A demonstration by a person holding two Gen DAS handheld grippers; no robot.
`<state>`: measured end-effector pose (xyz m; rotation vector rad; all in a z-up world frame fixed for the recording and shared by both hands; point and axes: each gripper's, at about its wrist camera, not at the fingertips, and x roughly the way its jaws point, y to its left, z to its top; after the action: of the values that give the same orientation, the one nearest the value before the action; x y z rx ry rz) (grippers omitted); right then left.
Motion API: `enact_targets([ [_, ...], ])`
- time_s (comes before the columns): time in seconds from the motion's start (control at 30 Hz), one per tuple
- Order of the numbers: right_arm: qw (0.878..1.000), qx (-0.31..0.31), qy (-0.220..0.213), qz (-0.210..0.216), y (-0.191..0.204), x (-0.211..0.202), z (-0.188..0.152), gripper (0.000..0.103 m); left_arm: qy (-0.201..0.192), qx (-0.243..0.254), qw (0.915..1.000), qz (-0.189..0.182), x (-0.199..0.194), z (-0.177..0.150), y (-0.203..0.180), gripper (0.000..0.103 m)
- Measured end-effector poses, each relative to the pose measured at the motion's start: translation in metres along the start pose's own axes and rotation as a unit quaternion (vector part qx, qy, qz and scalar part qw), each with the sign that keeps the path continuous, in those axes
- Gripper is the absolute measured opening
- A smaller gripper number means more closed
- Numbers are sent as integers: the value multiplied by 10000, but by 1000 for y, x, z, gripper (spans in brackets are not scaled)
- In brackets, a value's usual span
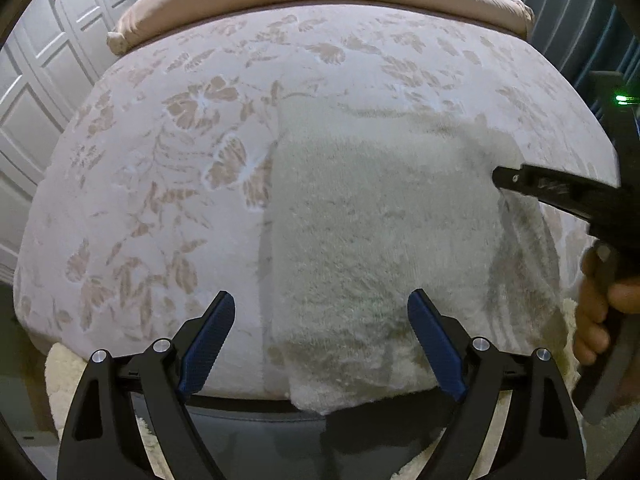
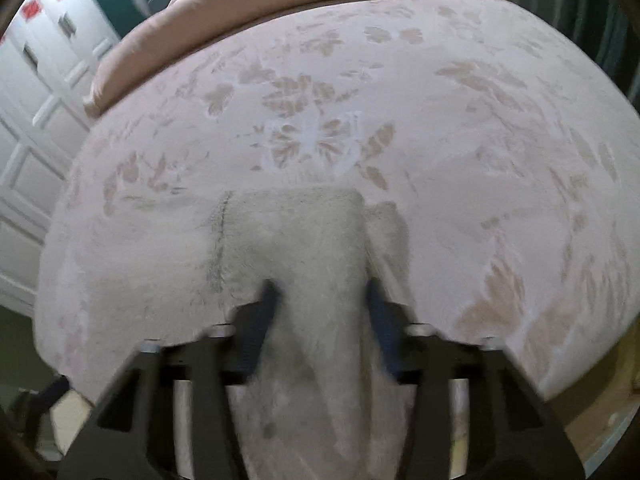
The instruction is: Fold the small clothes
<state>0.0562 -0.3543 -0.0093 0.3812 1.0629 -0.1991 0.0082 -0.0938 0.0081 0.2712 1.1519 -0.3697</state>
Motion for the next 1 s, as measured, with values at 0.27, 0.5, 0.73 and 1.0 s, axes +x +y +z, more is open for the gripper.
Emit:
enact_targets([
  [0.27, 9961, -148, -778, 385, 12, -35, 23, 9, 25, -49, 9998, 202, 5, 7, 5, 86],
  [0.5, 9999, 10, -100, 72, 1, 2, 13, 14, 84, 13, 9996, 279, 11, 3, 1, 86],
  [0.73, 9972, 162, -427, 599, 0, -72, -40, 14, 169, -89, 9996, 213, 19, 2, 2, 87],
  [1.0, 9990, -336, 285, -123, 15, -28, -98, 7, 218, -89, 9995, 218, 26, 0, -1, 88],
])
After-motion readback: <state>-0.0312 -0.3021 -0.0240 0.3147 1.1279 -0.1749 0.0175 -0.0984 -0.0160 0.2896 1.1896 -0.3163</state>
